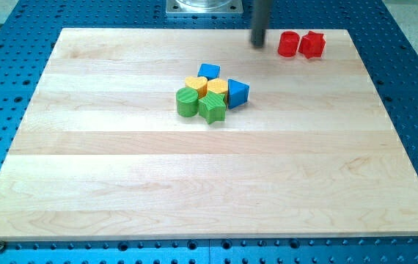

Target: Move the red blocks towards the group of blocks

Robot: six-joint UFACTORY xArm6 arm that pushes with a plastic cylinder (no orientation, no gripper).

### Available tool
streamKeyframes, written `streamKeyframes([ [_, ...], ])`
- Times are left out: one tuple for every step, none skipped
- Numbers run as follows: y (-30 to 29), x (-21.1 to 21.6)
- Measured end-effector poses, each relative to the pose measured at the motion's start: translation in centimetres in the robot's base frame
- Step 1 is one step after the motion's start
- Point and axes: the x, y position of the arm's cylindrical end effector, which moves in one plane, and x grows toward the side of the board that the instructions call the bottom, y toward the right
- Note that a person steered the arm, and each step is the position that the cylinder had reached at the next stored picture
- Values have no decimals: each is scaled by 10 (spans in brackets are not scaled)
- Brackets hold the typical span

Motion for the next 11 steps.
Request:
streamKeyframes([
  [55, 3],
  [70, -17],
  [111, -18],
  [103, -5],
  [30, 11],
  [-5, 25],
  [71, -10],
  [122, 0],
  [51, 22],
  [-12, 57],
  [-34, 61],
])
